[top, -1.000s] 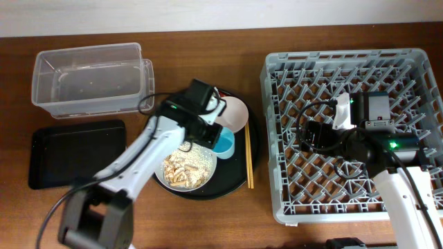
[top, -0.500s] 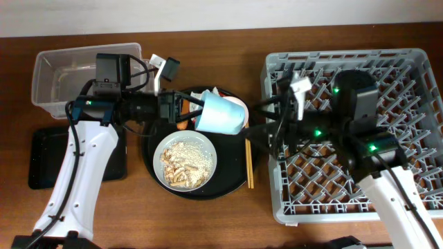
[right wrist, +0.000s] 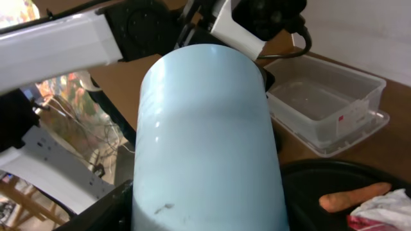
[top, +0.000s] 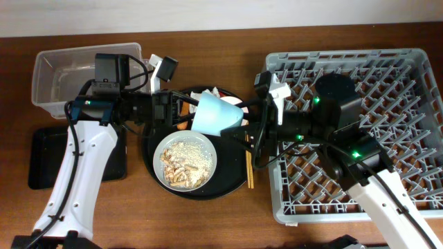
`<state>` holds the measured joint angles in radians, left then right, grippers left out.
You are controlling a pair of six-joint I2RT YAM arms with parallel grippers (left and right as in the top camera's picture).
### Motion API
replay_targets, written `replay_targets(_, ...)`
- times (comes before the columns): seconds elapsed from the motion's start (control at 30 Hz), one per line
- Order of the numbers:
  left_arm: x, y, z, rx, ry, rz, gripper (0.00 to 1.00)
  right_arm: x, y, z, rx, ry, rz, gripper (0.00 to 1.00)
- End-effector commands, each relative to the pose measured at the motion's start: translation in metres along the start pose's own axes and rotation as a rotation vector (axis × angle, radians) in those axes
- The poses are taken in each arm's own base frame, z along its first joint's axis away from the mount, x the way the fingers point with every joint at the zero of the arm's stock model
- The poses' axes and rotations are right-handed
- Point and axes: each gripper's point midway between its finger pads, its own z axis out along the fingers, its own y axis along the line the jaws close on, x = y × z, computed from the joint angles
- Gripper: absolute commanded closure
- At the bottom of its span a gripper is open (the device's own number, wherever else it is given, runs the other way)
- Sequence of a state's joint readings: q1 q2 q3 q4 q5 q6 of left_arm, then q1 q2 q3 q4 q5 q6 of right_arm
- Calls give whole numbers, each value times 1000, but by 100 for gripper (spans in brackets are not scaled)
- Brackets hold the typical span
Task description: Sort waste into correct bins and load items into the dishwasher rack
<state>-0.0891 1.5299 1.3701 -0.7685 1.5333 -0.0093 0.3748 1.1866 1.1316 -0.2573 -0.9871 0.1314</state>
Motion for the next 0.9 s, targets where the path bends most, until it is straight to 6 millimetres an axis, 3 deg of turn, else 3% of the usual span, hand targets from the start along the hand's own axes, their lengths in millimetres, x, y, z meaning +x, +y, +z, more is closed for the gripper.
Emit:
replay_targets(0.0,-1,-5,-1,37,-2,5,73,-7,7,-3,2,-14,-7,49)
replay_targets(0.03,-1,-5,-1,37,-2,5,54,-8,7,-5,19,-17,-8,50)
replay_targets(0.07,-1,-4,-1,33,-2,6,3,-7,1,-10,94,-20,4,50)
replay_targets(0.17,-3,15,-4,-76,-11,11,1,8,-25,-38,385,10,54,51)
replay_targets(0.33,-8,33,-17,-185,-37,8,1,41,-49,-137,869,5,222,53)
replay_targets(0.37,-8,36,-18,-201,-39,8,1,55,-54,-170,1011,-16,319,53)
replay_targets(0.43,-8,37,-18,-206,-39,8,1,80,-61,-212,1198,-37,482,53)
replay_targets(0.47,-8,40,-19,-224,-39,7,1,108,-65,-246,1357,-52,666,53)
replay_targets(0.6,-8,40,-19,-224,-39,7,1,162,-67,-296,1566,7,986,53)
replay_targets(0.63,-8,40,-19,-224,-39,7,1,183,-67,-309,1606,54,1124,53)
replay_targets(0.73,-8,42,-19,-236,-39,7,1,211,-78,-324,1605,163,1284,53)
replay_targets(0.8,-8,44,-20,-250,-39,6,1,226,-96,-309,1443,268,1357,53)
replay_targets(0.87,-8,44,-20,-250,-38,6,1,235,-104,-309,1428,304,1395,53)
